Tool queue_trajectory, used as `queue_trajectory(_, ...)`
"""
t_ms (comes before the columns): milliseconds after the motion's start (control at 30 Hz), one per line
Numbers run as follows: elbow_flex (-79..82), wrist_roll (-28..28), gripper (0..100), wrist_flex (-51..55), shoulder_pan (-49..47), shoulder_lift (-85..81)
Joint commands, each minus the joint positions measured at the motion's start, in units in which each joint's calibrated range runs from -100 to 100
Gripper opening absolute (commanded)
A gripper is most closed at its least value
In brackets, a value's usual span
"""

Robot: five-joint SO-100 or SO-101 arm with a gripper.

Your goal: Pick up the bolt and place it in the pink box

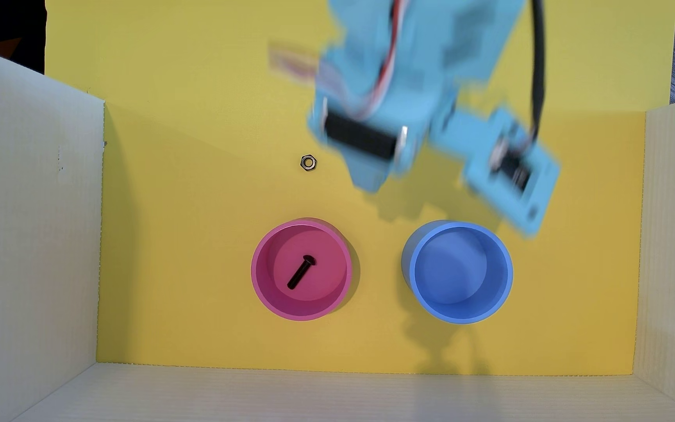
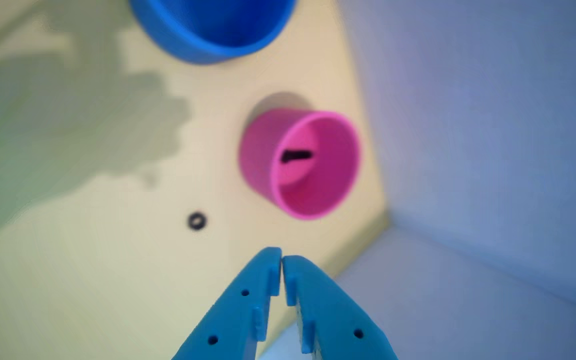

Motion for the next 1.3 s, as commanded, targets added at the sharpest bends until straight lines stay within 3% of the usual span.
queue_trajectory(0, 16.84, 0.83, 1, -10.35, -0.32, -19.83)
queue_trajectory(233, 46.69, 4.95, 1, -25.28, -0.54, -47.69)
queue_trajectory(433, 62.70, 4.74, 1, -26.05, -1.57, -68.82)
queue_trajectory(733, 63.15, 3.49, 1, -18.25, -8.20, -68.74)
queue_trajectory(867, 63.15, -0.68, 1, -9.58, -7.68, -68.74)
queue_trajectory(1067, 63.24, -1.36, 1, 4.92, -8.27, -68.74)
queue_trajectory(1267, 64.78, -1.41, 1, 7.75, -10.62, -68.74)
